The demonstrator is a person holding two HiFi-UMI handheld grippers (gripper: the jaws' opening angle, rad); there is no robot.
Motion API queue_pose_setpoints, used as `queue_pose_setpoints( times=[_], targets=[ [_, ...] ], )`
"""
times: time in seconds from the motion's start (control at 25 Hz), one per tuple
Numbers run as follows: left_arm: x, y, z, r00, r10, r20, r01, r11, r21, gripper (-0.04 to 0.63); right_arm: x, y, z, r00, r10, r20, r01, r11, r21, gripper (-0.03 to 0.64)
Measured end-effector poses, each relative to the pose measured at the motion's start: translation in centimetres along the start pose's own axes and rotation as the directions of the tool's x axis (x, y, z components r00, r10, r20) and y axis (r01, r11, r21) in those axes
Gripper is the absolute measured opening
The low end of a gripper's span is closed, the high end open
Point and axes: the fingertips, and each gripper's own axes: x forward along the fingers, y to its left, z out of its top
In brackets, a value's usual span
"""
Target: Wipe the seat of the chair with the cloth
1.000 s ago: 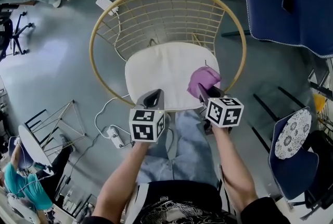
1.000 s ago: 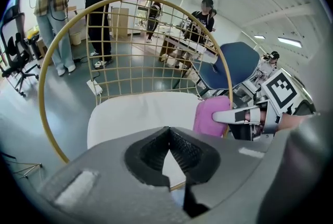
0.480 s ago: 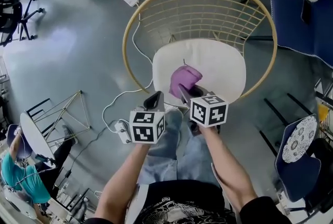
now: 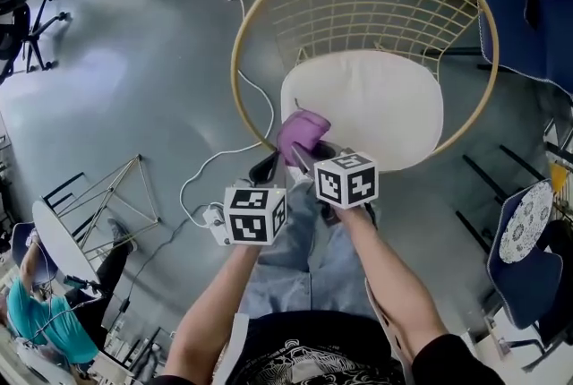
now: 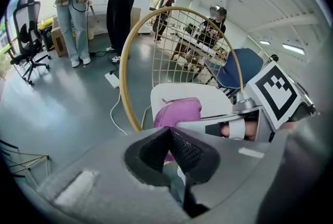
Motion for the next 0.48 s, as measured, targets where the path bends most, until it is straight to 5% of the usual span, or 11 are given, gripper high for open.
queue_pose_setpoints(
  times=[0.48],
  targets=[
    [2.3,-5.5,-0.3,0.996,-0.083,-0.029,0.084,0.994,0.063,-0.003,-5.3,-6.9,-2.2,0.99,-0.133,0.043,0.129,0.988,0.087,0.061]
  ],
)
